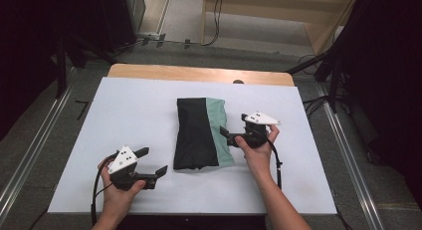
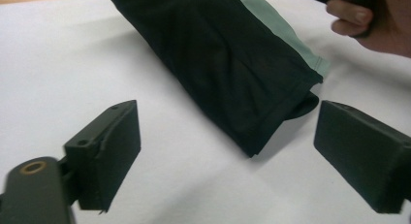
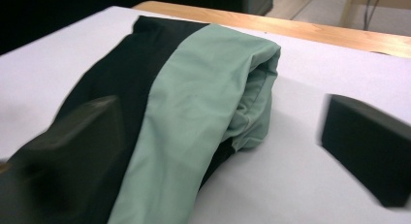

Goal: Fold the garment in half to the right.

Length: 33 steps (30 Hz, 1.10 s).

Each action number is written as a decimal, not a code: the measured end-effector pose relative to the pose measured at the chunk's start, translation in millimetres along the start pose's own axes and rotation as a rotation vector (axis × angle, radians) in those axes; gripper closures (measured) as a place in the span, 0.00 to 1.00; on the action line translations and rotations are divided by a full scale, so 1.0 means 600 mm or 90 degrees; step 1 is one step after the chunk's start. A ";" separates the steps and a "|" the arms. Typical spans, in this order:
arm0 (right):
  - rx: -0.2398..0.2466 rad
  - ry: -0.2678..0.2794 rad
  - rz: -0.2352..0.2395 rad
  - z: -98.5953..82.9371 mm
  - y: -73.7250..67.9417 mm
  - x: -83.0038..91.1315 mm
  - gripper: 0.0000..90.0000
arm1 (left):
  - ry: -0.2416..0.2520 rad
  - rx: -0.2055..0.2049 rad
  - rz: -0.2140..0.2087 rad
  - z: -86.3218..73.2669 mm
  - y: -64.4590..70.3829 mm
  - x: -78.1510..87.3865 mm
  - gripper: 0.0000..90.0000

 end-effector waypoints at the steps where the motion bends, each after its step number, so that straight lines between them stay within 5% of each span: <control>1: 0.002 0.005 0.003 -0.001 0.001 0.007 0.00 | 0.004 0.002 0.000 0.001 -0.003 0.002 0.03; 12: 0.011 0.037 -0.009 -0.018 0.026 0.076 0.00 | 0.022 0.009 0.021 0.000 -0.032 0.026 0.00; 33: 0.006 0.047 -0.047 -0.066 0.084 0.171 0.00 | 0.034 0.017 0.065 -0.012 -0.088 0.068 0.00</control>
Point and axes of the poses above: each handheld gripper's, and its own axes: x roughly backward along the jaws, z roughly out of its top, y roughly to its right, the point moved 10 cm from there along -x, roughly forward along the jaws, and after that the axes turned 13 degrees about -x, right-handed, at the moved point
